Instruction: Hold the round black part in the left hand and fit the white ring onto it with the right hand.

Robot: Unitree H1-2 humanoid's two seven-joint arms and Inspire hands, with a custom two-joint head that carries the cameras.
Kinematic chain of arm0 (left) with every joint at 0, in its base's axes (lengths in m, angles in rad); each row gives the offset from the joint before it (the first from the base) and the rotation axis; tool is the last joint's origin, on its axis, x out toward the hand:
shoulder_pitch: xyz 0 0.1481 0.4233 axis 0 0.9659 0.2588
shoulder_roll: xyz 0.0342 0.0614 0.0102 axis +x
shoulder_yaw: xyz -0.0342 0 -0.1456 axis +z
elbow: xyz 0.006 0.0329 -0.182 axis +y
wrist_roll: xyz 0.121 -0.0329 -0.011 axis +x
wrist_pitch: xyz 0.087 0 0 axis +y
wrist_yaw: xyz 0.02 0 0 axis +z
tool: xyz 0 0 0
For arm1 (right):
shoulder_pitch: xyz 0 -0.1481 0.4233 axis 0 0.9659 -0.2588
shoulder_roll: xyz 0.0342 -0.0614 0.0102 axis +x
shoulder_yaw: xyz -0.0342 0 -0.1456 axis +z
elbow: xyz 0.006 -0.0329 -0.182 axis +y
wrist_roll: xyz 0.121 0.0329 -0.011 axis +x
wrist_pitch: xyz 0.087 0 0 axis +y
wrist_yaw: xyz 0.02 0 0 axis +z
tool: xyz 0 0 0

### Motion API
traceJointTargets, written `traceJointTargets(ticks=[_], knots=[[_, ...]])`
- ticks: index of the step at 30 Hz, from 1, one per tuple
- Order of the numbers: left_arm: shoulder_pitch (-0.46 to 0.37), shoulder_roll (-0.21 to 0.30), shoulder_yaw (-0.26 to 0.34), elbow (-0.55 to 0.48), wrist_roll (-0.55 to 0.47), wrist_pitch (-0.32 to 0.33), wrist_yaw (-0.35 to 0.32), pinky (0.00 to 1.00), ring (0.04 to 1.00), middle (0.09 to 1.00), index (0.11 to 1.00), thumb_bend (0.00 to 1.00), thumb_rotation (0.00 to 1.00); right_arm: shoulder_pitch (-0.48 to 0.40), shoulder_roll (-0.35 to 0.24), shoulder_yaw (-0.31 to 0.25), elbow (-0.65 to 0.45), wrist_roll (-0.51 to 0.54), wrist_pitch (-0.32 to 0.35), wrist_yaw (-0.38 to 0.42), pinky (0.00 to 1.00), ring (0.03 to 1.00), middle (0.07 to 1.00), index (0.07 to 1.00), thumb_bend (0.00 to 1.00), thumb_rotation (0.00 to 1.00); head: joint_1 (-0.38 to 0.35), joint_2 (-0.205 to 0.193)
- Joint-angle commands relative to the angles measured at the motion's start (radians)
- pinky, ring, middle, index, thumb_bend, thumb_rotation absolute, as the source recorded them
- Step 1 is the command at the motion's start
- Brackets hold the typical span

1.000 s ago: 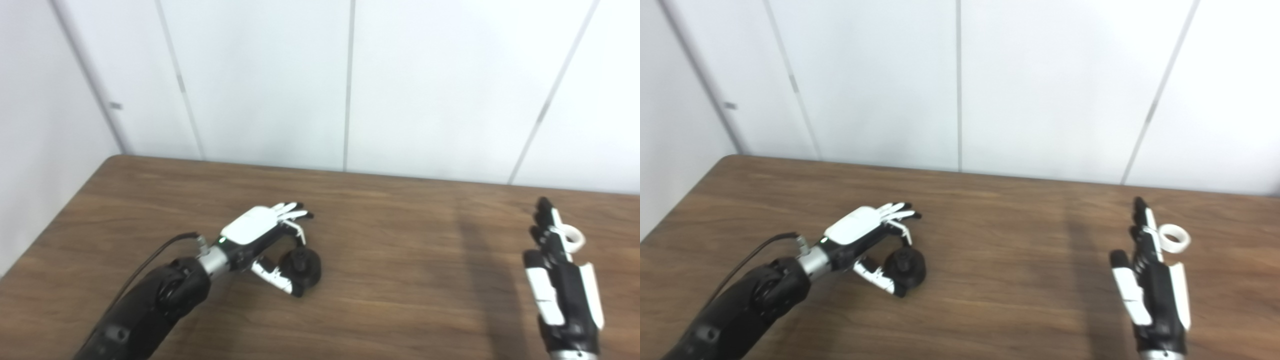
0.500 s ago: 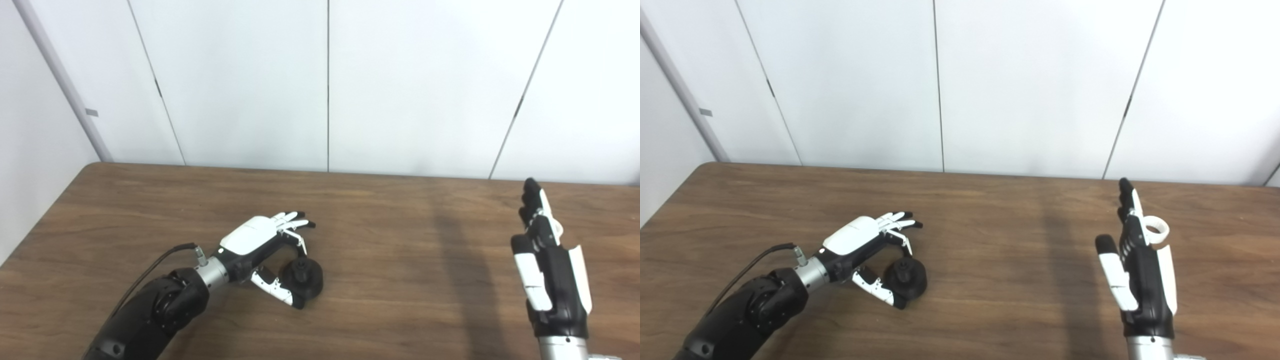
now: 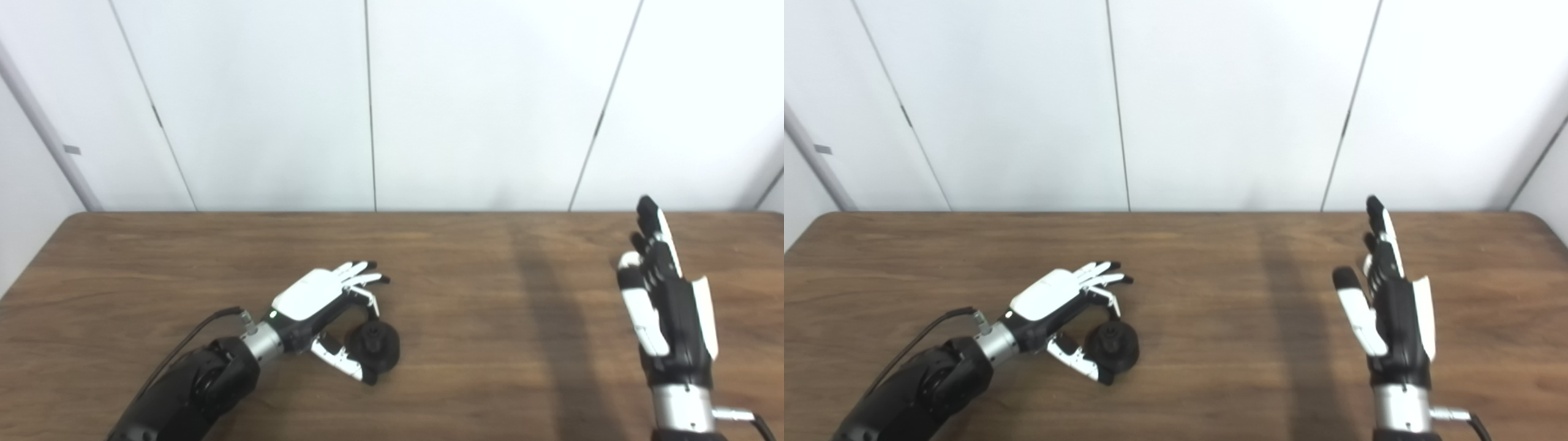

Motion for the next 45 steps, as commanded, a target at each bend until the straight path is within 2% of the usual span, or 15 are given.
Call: traceJointTargets(ticks=[1, 3, 7, 13, 20, 26, 30, 32, 40, 44, 45], knots=[[-0.012, -0.010, -0.048, 0.032, 0.043, -0.015, -0.001, 1.00, 1.000, 0.907, 0.480, 0.52, 0.06, -0.035, -0.014, -0.014, -0.056, -0.028, -0.002, -0.015, 0.97, 0.992, 0.985, 0.962, 0.56, 0.88, -0.006, -0.001], [-0.018, -0.013, -0.060, 0.045, 0.039, -0.015, 0.015, 1.00, 1.000, 0.909, 0.480, 0.52, 0.06, -0.039, -0.019, -0.019, -0.066, -0.036, 0.008, -0.014, 0.98, 0.991, 0.989, 0.967, 0.56, 0.90, -0.006, -0.001], [-0.007, -0.053, -0.045, 0.085, -0.019, -0.015, 0.019, 1.00, 1.000, 0.906, 0.480, 0.52, 0.06, -0.044, -0.009, -0.032, -0.086, -0.039, 0.035, -0.022, 0.95, 0.989, 0.976, 0.955, 0.56, 0.88, -0.021, 0.005], [-0.007, -0.087, -0.063, 0.135, -0.041, -0.015, 0.044, 1.00, 1.000, 0.915, 0.481, 0.52, 0.06, -0.047, -0.014, -0.030, -0.081, -0.022, 0.017, -0.021, 0.92, 0.979, 0.980, 0.951, 0.57, 0.85, -0.041, 0.015], [-0.026, -0.074, -0.125, 0.147, -0.044, -0.015, 0.076, 1.00, 1.000, 0.905, 0.480, 0.52, 0.06, -0.062, -0.017, -0.034, -0.104, -0.014, 0.037, -0.020, 0.89, 0.967, 0.977, 0.944, 0.53, 0.84, -0.077, 0.023], [-0.035, -0.060, -0.162, 0.158, -0.052, -0.015, 0.100, 1.00, 1.000, 0.899, 0.480, 0.52, 0.06, -0.083, -0.024, -0.048, -0.117, -0.047, 0.069, -0.024, 0.90, 0.955, 0.963, 0.946, 0.54, 0.85, -0.111, 0.023], [-0.036, -0.054, -0.177, 0.158, -0.060, -0.015, 0.098, 1.00, 1.000, 0.893, 0.480, 0.52, 0.06, -0.110, -0.054, -0.062, -0.122, -0.032, 0.086, -0.009, 0.92, 0.972, 0.979, 0.961, 0.52, 0.83, -0.142, 0.020], [-0.040, -0.050, -0.188, 0.159, -0.060, -0.015, 0.102, 1.00, 1.000, 0.894, 0.480, 0.52, 0.06, -0.124, -0.065, -0.067, -0.122, -0.033, 0.096, -0.011, 0.89, 0.965, 0.977, 0.961, 0.50, 0.83, -0.154, 0.018], [-0.051, -0.030, -0.227, 0.155, -0.081, -0.015, 0.103, 1.00, 1.000, 0.892, 0.480, 0.52, 0.06, -0.189, -0.137, -0.102, -0.122, -0.016, 0.183, 0.009, 0.89, 0.969, 0.974, 0.954, 0.49, 0.76, -0.204, 0.006], [-0.050, -0.019, -0.237, 0.147, -0.100, -0.015, 0.088, 1.00, 1.000, 0.895, 0.480, 0.52, 0.06, -0.213, -0.162, -0.107, -0.116, -0.155, 0.245, -0.018, 0.82, 0.913, 0.918, 0.898, 0.55, 0.71, -0.230, 0.000], [-0.050, -0.017, -0.240, 0.145, -0.106, -0.015, 0.086, 1.00, 1.000, 0.897, 0.480, 0.52, 0.06, -0.219, -0.169, -0.110, -0.115, -0.163, 0.257, -0.017, 0.80, 0.902, 0.909, 0.886, 0.55, 0.66, -0.232, 0.001]])
